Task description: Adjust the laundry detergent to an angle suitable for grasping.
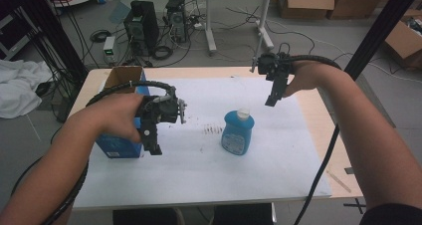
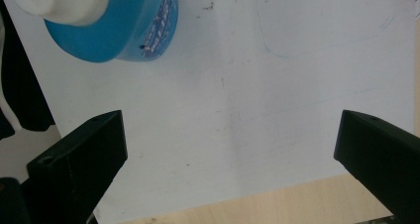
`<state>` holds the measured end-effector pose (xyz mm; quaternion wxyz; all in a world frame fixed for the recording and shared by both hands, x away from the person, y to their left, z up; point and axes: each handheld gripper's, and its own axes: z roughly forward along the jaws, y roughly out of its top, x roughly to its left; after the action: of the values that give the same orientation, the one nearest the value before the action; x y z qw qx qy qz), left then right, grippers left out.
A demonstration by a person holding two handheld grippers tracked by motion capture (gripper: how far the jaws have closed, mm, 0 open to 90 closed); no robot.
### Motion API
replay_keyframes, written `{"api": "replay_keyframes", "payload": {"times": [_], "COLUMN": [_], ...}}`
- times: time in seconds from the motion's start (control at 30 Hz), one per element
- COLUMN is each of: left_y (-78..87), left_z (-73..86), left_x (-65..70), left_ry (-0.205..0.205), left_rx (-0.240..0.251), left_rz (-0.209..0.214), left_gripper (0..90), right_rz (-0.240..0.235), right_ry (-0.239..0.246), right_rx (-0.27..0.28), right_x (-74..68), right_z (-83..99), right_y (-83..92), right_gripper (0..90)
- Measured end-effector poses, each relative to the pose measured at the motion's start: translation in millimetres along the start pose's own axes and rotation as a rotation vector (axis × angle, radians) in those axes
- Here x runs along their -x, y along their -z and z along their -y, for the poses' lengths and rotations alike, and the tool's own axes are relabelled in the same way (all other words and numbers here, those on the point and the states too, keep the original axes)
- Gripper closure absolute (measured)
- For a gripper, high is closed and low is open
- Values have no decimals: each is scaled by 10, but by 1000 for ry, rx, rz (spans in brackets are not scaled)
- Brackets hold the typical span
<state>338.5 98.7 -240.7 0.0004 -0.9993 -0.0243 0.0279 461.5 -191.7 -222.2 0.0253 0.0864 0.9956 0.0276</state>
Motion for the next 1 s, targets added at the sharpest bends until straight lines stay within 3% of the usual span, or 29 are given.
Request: {"api": "replay_keyframes", "payload": {"times": [0.13,0.57,1.0], "left_y": [15,108,94], "left_z": [-6,-94,-126], "left_x": [-29,-64,-113], "left_ry": [1,-14,-20], "left_rx": [-2,-7,-4], "left_rz": [-1,-16,-9], "left_gripper": [0,1,1], "right_rz": [-7,-16,-18], "right_ry": [20,1,-5], "right_rx": [-11,4,12], "right_x": [16,22,95], "right_z": [-12,73,112], "right_y": [-51,-39,-59], "right_gripper": [0,0,0]}}
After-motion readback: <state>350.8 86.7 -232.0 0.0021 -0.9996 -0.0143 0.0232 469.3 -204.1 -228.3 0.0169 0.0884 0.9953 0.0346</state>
